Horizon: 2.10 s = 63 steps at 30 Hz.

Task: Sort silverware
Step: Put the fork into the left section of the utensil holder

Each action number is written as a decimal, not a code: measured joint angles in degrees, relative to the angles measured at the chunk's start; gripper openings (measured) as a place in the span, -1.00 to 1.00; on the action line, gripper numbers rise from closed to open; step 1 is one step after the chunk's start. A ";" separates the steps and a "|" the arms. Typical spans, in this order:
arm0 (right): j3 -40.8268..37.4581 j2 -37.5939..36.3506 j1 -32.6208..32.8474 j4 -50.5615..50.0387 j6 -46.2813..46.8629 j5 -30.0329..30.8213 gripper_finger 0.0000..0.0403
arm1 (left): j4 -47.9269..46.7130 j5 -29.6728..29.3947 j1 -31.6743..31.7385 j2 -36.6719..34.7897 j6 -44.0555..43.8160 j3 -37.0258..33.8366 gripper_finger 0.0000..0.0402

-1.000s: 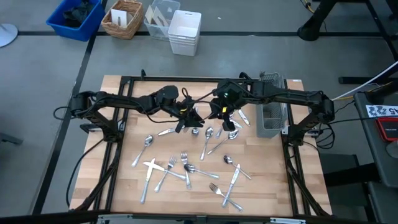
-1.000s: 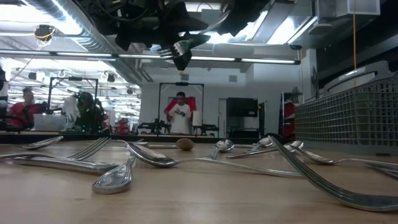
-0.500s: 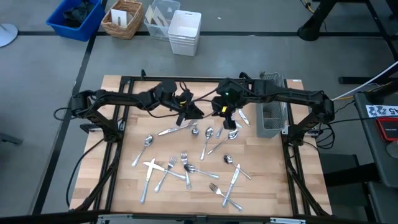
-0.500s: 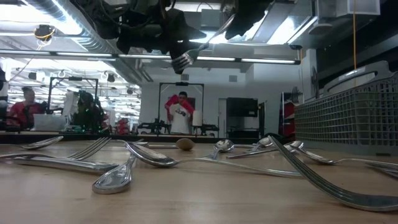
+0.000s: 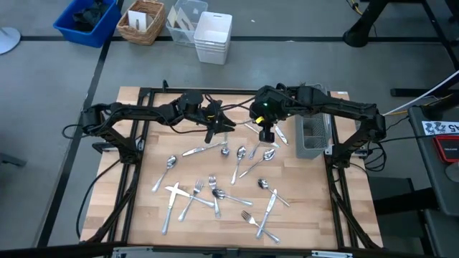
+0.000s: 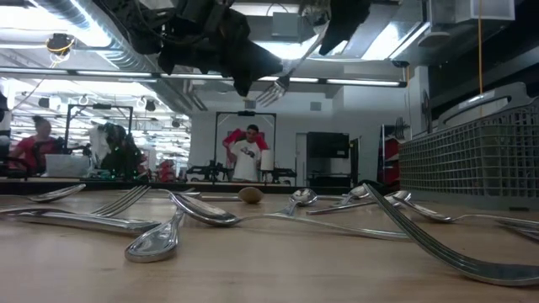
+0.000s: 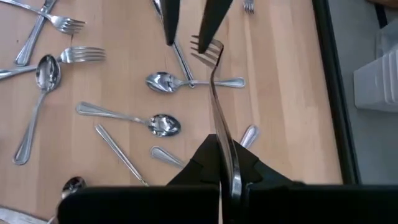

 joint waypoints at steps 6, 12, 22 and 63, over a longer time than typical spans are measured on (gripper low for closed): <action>0.02 0.00 0.03 -1.68 1.38 -0.03 -1.00 | -1.98 -1.07 -0.03 0.00 1.57 0.00 -0.53; 0.02 0.00 0.04 -2.23 1.93 0.93 -1.00 | -8.28 -5.78 -0.09 0.00 4.15 0.00 -0.53; 0.02 -0.02 0.05 -1.99 1.91 0.94 -1.00 | -13.72 -7.74 -1.96 0.00 3.58 0.00 -0.53; -0.01 -0.04 0.09 0.14 1.71 1.41 -1.00 | -13.24 -18.64 -3.07 0.00 1.70 0.00 -0.95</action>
